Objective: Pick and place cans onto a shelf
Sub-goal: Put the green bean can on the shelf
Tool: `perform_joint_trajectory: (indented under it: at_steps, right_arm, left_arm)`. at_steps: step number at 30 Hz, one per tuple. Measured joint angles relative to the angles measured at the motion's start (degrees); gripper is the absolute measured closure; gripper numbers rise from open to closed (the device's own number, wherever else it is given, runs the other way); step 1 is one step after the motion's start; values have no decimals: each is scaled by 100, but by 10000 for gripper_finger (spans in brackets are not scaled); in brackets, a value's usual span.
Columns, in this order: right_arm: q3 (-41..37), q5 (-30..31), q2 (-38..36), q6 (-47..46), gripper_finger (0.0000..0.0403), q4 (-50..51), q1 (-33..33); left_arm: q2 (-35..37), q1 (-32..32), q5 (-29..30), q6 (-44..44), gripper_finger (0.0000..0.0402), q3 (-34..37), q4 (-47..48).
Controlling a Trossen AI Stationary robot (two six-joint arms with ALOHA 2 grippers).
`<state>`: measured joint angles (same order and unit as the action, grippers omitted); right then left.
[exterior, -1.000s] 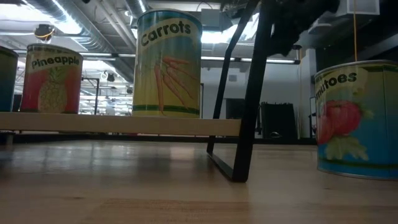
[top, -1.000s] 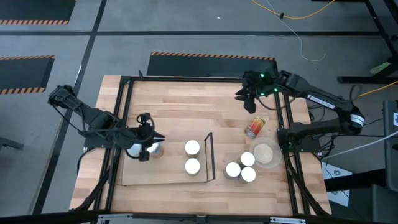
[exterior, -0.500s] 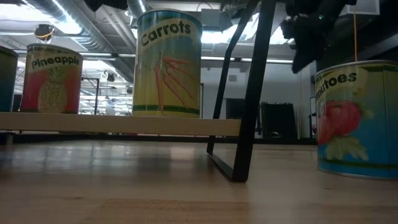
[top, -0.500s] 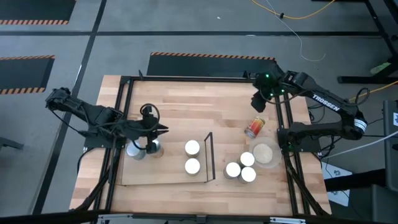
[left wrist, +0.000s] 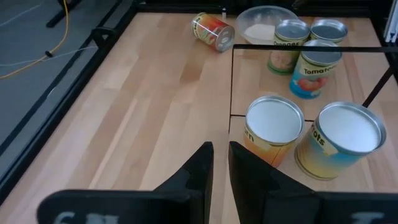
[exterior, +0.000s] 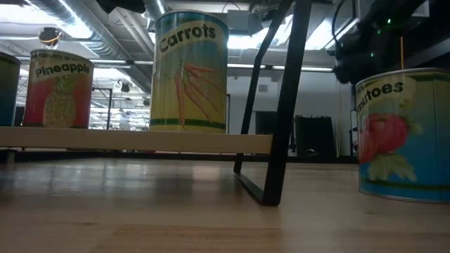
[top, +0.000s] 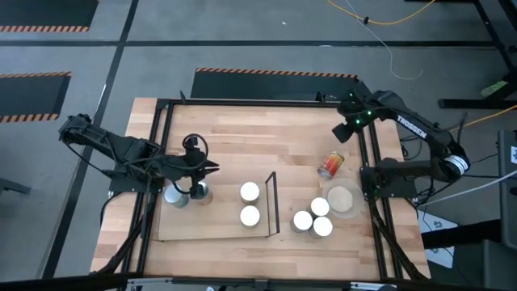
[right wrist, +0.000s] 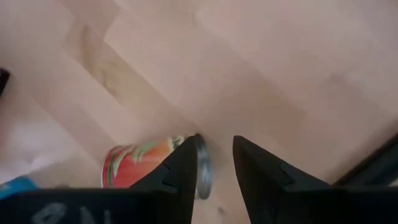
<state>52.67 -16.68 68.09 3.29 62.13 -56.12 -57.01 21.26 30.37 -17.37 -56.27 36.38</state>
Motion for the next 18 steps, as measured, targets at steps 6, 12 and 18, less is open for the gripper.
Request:
perform_joint_trajectory:
  at_steps: [6, 12, 18]
  right_arm:
    - [-321, -149, 414, 19, 295, -10, -117]
    - [-442, -325, 749, 131, 295, 22, -115]
    - [-442, -834, 997, 301, 295, 25, -115]
  left_arm:
    - [0, 0, -2, 0, 358, -1, 0]
    - [0, 0, -2, 2, 358, -2, 0]
    - [0, 0, -2, 2, 358, -1, 0]
